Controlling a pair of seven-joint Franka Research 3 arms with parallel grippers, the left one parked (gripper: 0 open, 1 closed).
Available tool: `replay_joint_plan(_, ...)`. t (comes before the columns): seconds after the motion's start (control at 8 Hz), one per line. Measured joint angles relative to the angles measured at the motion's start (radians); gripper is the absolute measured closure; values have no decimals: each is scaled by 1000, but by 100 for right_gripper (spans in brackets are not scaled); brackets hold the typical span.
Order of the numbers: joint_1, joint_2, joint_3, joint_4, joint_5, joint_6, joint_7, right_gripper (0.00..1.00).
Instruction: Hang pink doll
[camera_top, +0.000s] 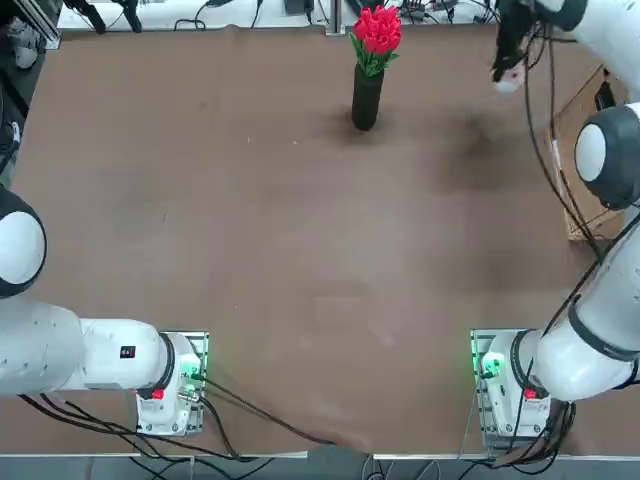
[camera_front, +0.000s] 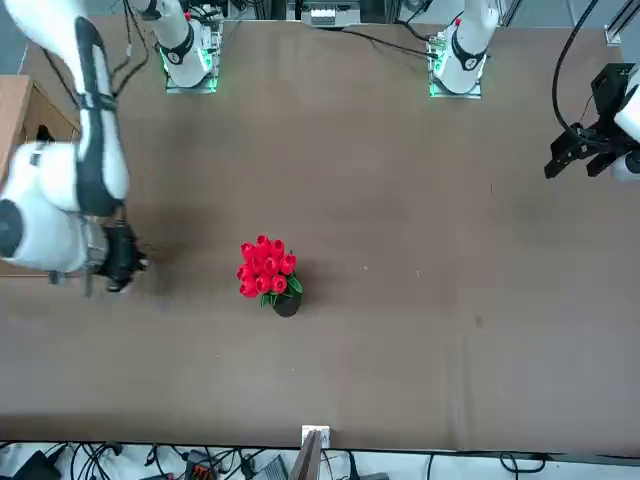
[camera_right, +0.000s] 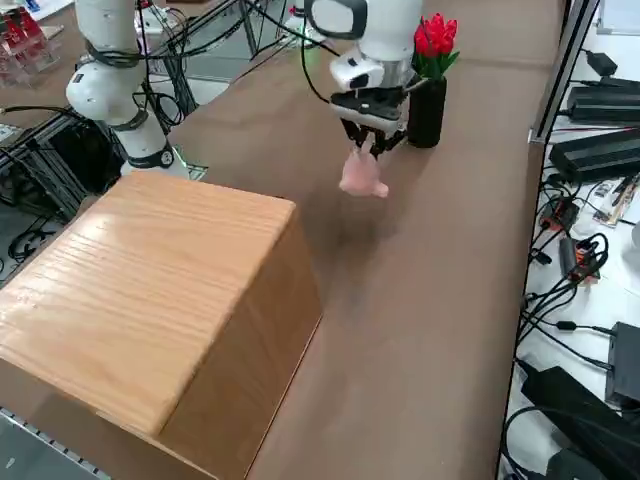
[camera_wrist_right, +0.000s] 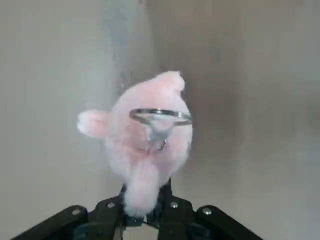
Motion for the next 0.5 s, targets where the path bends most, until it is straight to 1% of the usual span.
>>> replay_joint_plan(0.12, -10, -23, -23, 8, 4, -41, -61, 96)
replay_joint_plan(0.25, -39, -48, -31, 8, 26, -73, -125, 96)
replay_joint_plan(0.5, -128, -75, -37, 7, 100, -123, -223, 96)
